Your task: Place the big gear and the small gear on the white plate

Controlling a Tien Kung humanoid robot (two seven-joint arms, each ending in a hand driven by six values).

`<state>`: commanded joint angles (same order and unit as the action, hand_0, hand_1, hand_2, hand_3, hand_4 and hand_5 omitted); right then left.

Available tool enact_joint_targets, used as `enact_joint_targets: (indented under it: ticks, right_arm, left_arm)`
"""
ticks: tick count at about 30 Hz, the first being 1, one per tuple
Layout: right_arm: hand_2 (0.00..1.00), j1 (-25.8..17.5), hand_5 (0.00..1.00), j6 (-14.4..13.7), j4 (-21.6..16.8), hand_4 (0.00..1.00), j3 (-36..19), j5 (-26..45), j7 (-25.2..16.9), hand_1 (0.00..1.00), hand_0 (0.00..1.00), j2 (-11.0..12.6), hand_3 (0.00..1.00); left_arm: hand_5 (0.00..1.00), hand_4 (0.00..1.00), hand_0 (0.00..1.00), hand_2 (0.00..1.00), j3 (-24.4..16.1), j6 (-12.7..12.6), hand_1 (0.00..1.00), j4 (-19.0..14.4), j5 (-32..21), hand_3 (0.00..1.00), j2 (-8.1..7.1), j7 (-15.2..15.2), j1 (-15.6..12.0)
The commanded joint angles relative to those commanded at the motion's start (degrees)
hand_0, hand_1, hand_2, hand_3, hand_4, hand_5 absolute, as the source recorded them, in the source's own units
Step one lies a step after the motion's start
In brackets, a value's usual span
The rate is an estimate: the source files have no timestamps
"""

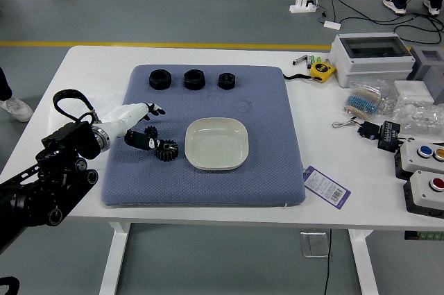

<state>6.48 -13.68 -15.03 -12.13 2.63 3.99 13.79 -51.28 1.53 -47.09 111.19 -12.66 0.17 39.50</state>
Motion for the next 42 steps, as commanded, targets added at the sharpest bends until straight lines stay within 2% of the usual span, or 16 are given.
enact_joint_targets:
  ticks: [3, 10, 16, 17, 22, 23, 28, 29, 34, 35, 42]
  right_arm:
    - [0.738, 0.0, 0.714, 0.0, 0.0, 0.802, -0.1, -0.1, 0.0, 0.657, 0.681, 0.0, 0.589]
    - [0.737, -0.2, 0.713, -0.1, 0.0, 0.802, -0.3, -0.4, 0.1, 0.656, 0.681, 0.0, 0.589]
    - [0.737, -0.2, 0.713, -0.1, 0.0, 0.801, -0.3, -0.4, 0.1, 0.656, 0.681, 0.0, 0.588]
    - [0.737, -0.2, 0.713, -0.1, 0.0, 0.801, -0.3, -0.4, 0.1, 0.656, 0.681, 0.0, 0.588]
    - [0.737, -0.1, 0.713, -0.1, 0.0, 0.801, 0.0, 0.2, 0.0, 0.656, 0.681, 0.0, 0.588]
    - [0.737, 0.0, 0.714, -0.1, 0.0, 0.801, 0.1, 0.4, -0.1, 0.656, 0.681, 0.0, 0.587]
    - [0.737, 0.1, 0.714, 0.0, 0.0, 0.801, 0.1, 0.4, -0.1, 0.656, 0.681, 0.0, 0.587]
    - [0.737, 0.2, 0.714, 0.0, 0.0, 0.801, 0.1, 0.4, -0.1, 0.656, 0.681, 0.0, 0.587]
    - [0.737, 0.3, 0.714, 0.0, 0.0, 0.801, 0.1, 0.3, 0.0, 0.656, 0.681, 0.0, 0.587]
    - [0.737, 0.3, 0.715, 0.0, 0.0, 0.800, 0.1, 0.3, 0.0, 0.657, 0.680, 0.1, 0.587]
    - [0.736, 0.4, 0.715, -0.1, -0.1, 0.800, 0.1, 0.3, 0.0, 0.657, 0.681, 0.1, 0.585]
  left_arm:
    - [0.117, 0.849, 0.648, 0.821, -0.1, -0.1, 0.737, 0.2, -0.2, 0.826, 0.18, 0.1, 0.4]
    - [0.140, 0.848, 0.645, 0.811, -0.4, 0.9, 0.733, -0.6, 0.1, 0.821, -0.44, 0.5, 1.0]
    - [0.120, 0.836, 0.643, 0.800, -0.6, 1.2, 0.728, -0.8, 0.8, 0.813, -0.72, 0.5, 1.6]
    - [0.091, 0.793, 0.637, 0.790, -0.6, 1.2, 0.720, -0.8, 0.8, 0.798, -0.73, 0.5, 1.7]
    - [0.091, 0.793, 0.637, 0.790, -0.9, 1.6, 0.720, -0.9, 1.7, 0.798, -1.08, 0.3, 2.2]
    - [0.039, 0.765, 0.621, 0.777, -0.6, 2.0, 0.715, -0.9, 2.0, 0.765, -1.22, 0.1, 2.4]
    - [0.039, 0.765, 0.621, 0.777, 0.7, 3.5, 0.715, -1.6, 2.7, 0.765, -1.70, -0.2, 2.9]
    - [0.002, 0.772, 0.620, 0.775, 0.9, 3.7, 0.715, -1.7, 2.8, 0.782, -1.76, -0.3, 2.9]
    - [0.002, 0.772, 0.620, 0.775, 1.4, 4.2, 0.715, -1.6, 3.8, 0.782, -1.97, -0.5, 3.4]
    - [0.002, 0.739, 0.606, 0.773, 1.6, 4.3, 0.712, -1.6, 4.1, 0.791, -2.02, -0.6, 3.5]
    - [0.002, 0.720, 0.594, 0.769, 3.8, 4.5, 0.707, -0.6, 6.0, 0.786, -2.25, -1.3, 4.4]
